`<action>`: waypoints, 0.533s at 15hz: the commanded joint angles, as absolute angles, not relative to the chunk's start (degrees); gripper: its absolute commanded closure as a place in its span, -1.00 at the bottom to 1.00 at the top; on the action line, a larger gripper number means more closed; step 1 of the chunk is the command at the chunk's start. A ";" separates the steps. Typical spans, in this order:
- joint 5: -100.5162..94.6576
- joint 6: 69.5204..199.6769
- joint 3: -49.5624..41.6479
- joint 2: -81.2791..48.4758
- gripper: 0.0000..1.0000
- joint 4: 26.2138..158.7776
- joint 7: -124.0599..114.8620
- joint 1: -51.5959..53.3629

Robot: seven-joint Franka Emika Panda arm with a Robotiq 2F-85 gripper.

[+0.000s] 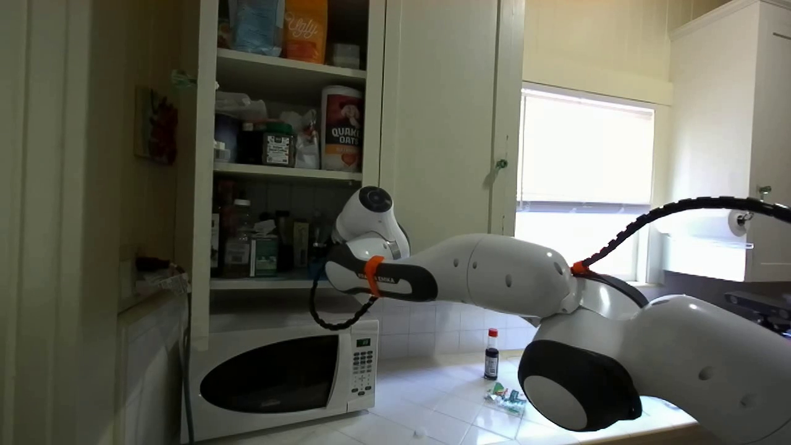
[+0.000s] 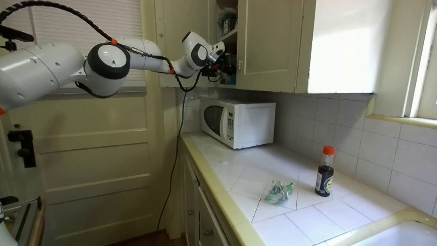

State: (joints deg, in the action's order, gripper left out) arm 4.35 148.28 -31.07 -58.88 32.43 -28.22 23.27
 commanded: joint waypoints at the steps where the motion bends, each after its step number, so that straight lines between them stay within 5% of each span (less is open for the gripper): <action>1: 4.70 144.53 -29.76 -60.38 -0.02 28.60 -25.77 21.45; 2: 4.47 144.03 -29.77 -60.39 -0.02 28.41 -25.34 21.40; 3: 4.35 143.78 -29.74 -60.41 -0.88 28.20 -24.78 21.34; 8: 3.82 144.48 -29.99 -60.50 -1.00 27.59 -22.62 21.45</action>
